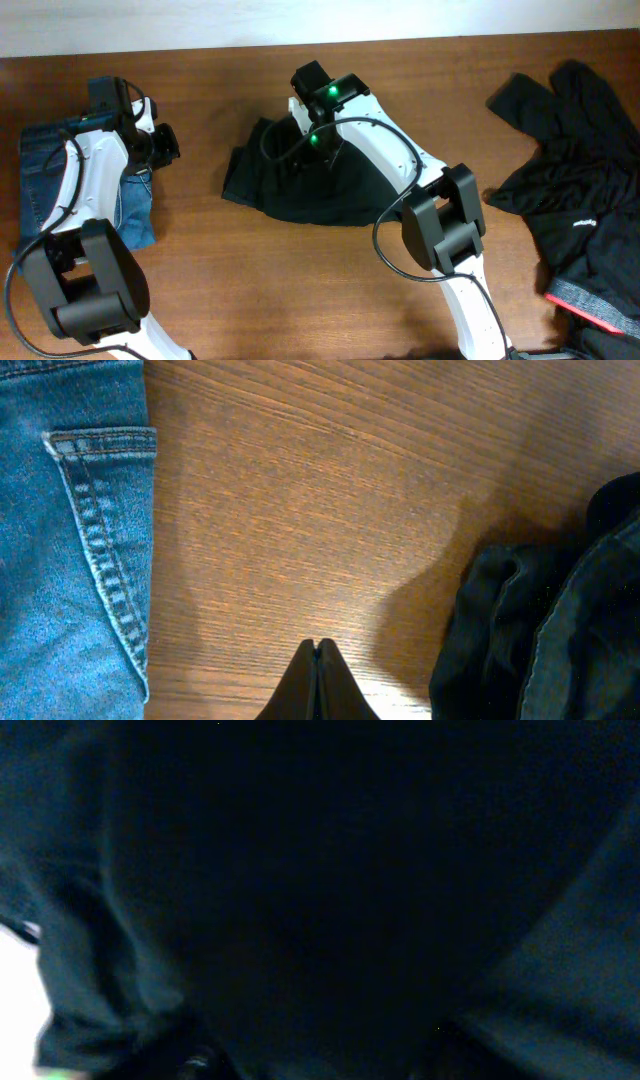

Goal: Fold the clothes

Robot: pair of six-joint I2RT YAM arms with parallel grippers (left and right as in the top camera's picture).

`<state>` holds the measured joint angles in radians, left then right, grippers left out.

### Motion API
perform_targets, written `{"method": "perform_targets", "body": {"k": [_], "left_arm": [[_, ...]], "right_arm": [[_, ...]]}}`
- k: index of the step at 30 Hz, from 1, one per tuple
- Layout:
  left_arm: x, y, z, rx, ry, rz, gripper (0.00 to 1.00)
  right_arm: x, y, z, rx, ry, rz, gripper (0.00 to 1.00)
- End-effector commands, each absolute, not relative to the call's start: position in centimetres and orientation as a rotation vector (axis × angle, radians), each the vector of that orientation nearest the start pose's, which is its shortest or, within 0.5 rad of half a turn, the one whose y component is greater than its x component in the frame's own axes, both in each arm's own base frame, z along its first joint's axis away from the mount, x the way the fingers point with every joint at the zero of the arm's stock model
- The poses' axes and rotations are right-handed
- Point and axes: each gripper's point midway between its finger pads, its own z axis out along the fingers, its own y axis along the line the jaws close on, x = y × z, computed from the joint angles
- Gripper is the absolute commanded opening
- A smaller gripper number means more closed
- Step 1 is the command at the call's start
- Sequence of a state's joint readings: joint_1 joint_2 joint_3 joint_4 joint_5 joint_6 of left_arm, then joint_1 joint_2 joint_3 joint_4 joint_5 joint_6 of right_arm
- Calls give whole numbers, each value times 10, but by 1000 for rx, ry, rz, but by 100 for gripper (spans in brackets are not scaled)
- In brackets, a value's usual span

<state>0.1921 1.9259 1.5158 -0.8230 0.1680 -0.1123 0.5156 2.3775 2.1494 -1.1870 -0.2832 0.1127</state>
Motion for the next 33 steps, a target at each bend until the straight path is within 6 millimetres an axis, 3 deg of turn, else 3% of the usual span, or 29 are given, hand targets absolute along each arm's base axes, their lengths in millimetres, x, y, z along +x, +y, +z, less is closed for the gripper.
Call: {"method": "perform_targets", "body": {"k": [1, 3, 10, 15, 25, 33], "left_arm": [[442, 55, 104, -370, 2727, -226, 2], [442, 55, 104, -370, 2727, -226, 2], [442, 55, 104, -369, 2727, -226, 2], [442, 55, 104, -369, 2727, -225, 2], [442, 55, 104, -370, 2727, -225, 2], [442, 55, 104, -369, 2727, -225, 2]], "right_arm": [[408, 295, 68, -678, 2952, 493, 36], [408, 296, 79, -679, 2934, 499, 23], [412, 302, 124, -705, 2830, 526, 22], [395, 312, 124, -793, 2835, 563, 22], [369, 370, 131, -1061, 2665, 623, 22], [378, 378, 136, -1051, 2609, 630, 21]]}}
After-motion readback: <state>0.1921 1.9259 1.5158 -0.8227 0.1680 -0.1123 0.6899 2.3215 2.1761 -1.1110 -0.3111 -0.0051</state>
